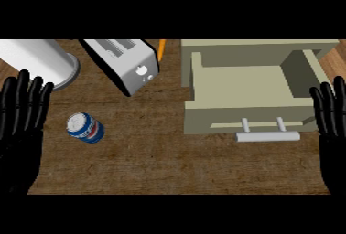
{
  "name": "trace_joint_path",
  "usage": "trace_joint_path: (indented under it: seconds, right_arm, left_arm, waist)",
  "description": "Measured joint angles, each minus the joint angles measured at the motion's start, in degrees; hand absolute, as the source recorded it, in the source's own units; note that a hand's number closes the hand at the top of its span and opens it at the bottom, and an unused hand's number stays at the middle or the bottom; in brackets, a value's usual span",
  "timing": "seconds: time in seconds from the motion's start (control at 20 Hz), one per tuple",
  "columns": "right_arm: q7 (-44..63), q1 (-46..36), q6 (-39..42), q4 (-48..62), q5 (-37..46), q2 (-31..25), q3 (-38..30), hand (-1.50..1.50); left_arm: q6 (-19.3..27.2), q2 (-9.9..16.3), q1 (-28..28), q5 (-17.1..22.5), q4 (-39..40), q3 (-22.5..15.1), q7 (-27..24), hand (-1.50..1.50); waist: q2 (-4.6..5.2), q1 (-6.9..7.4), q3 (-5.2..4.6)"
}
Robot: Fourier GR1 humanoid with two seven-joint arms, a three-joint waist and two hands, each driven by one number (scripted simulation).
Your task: Pick up the can, place it into the drawer and close the drawer
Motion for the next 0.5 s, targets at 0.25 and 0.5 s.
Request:
trace_joint_path:
  seconds: [0.25, 0.5]
  right_arm:
    - [0.66, -0.88, 0.79, 0.70, -0.25, 0.24, 0.98, -1.50]
    - [7.32, 2.05, -1.81, 1.39, -0.29, 0.74, -1.20, -1.50]
  left_arm:
    - [-9.10, 5.01, -1.65, 9.65, 4.31, 5.18, -2.94, -1.50]
    - [-15.39, 12.01, -0.03, 15.32, 10.58, 9.17, 2.97, -1.50]
  waist:
    - [-0.24, 1.06, -0.31]
    - [-0.19, 0.83, -0.41]
